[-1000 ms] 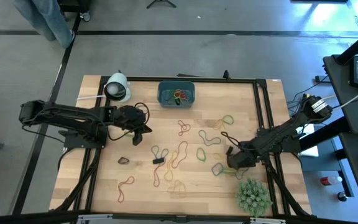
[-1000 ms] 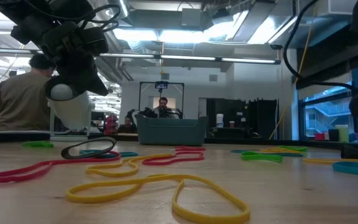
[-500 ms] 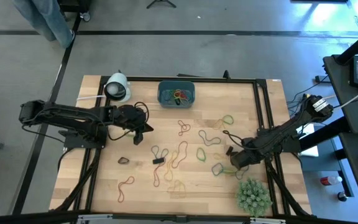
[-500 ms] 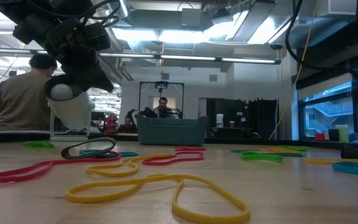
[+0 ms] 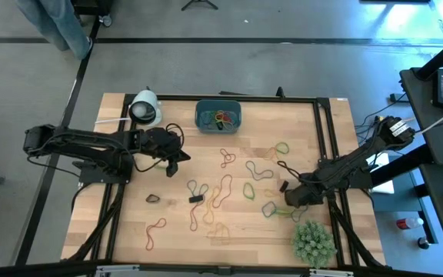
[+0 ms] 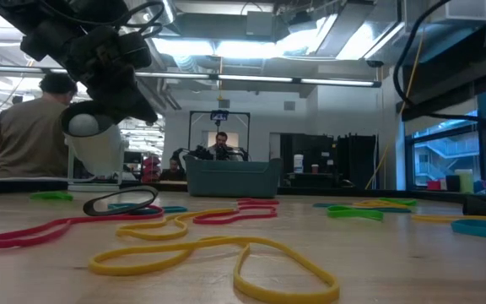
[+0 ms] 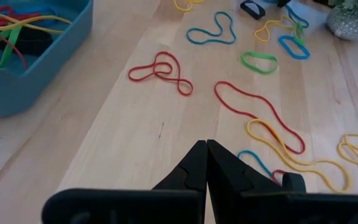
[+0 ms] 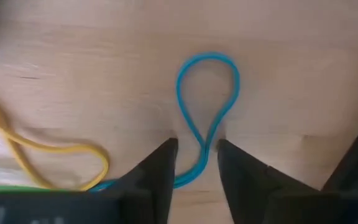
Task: Pick and place rubber bands into bin
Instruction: Put the blue rubber band into the blue bin
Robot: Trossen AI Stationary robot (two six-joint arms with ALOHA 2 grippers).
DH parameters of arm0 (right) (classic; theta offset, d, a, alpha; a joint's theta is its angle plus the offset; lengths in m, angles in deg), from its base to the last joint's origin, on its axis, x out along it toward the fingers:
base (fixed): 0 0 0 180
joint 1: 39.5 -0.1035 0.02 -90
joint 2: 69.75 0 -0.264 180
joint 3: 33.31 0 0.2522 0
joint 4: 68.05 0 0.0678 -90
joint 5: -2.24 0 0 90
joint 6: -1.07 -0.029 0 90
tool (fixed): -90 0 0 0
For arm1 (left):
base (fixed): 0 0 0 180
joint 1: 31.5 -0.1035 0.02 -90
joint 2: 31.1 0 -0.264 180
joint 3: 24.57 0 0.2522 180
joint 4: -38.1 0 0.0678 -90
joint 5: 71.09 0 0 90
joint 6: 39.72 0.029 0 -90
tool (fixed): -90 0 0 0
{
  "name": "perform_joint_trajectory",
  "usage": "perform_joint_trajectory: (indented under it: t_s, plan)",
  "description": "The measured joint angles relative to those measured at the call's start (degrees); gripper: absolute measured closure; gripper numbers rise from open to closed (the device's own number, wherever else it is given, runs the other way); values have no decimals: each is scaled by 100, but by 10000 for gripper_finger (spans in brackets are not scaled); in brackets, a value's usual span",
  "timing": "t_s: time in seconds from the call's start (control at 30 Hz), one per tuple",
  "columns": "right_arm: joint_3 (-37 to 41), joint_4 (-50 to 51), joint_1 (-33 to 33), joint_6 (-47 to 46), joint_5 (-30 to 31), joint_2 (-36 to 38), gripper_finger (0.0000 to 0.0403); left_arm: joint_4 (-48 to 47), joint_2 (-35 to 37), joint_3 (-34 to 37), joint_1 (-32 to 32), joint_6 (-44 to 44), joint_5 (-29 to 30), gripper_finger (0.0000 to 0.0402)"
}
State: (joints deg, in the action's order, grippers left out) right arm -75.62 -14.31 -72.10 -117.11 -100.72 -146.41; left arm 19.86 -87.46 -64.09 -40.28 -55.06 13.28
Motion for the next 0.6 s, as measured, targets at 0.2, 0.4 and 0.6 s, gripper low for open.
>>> perform_joint_trajectory:
  t_s: [0.2,0.4,0.6]
  plan:
    - [-122,82,-15,162,293,-36,391,5,0,0,-28,68,82,400]
    - [-527,700,-4,128,751,-40,398,-1,30,0,-413,244,69,400]
    - [-1789,2183,12,-17,1465,-20,401,-91,358,0,-797,958,-289,400]
